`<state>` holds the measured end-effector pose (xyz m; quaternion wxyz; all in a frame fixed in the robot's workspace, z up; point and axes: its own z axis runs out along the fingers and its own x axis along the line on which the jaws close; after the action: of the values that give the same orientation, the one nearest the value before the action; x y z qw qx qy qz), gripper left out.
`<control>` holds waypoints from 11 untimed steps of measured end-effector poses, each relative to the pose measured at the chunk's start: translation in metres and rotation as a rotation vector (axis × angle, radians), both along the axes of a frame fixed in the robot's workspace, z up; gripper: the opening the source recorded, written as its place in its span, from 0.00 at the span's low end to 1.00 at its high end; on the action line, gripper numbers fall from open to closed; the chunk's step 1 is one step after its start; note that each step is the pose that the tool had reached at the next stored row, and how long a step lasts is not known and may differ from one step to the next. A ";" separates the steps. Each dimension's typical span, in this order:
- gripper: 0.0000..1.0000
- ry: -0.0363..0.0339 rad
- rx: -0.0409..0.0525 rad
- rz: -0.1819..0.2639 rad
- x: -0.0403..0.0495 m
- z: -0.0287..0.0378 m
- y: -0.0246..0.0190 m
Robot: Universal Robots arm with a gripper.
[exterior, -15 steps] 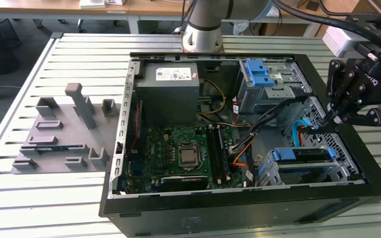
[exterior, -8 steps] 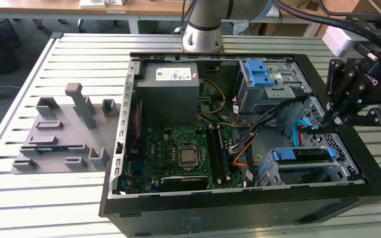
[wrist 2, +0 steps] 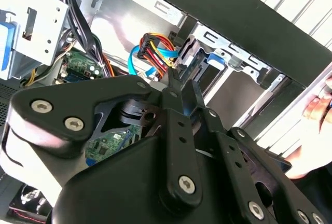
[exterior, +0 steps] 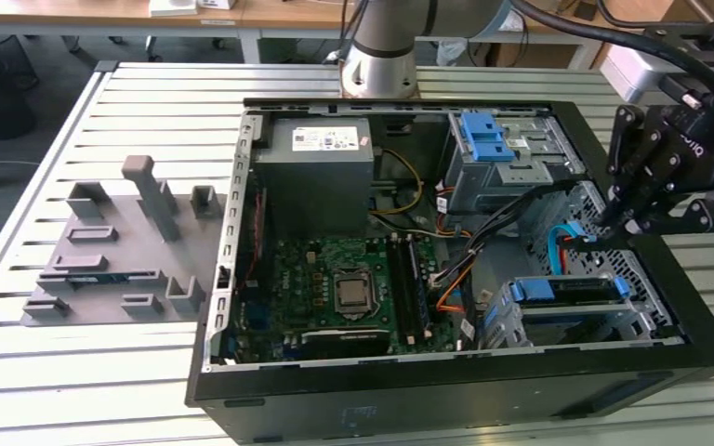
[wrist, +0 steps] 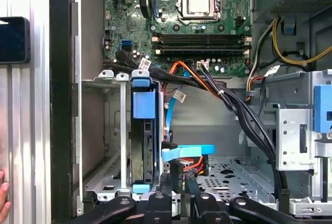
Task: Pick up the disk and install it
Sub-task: 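Insert the first disk wire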
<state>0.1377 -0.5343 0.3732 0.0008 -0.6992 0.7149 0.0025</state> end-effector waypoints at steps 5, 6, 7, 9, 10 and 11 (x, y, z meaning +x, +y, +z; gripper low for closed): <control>0.25 0.0000 -0.0016 -0.002 -0.0012 -0.0037 0.0014; 0.25 0.0000 -0.0017 -0.003 -0.0016 -0.0041 0.0014; 0.25 0.0000 -0.0028 -0.003 -0.0019 -0.0047 0.0015; 0.26 0.0000 -0.0062 -0.003 -0.0021 -0.0063 0.0022; 0.26 0.0000 -0.0077 -0.003 -0.0022 -0.0072 0.0025; 0.32 0.0000 -0.0094 -0.003 -0.0024 -0.0082 0.0029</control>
<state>0.1353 -0.5314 0.3651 -0.0025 -0.6981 0.7160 -0.0009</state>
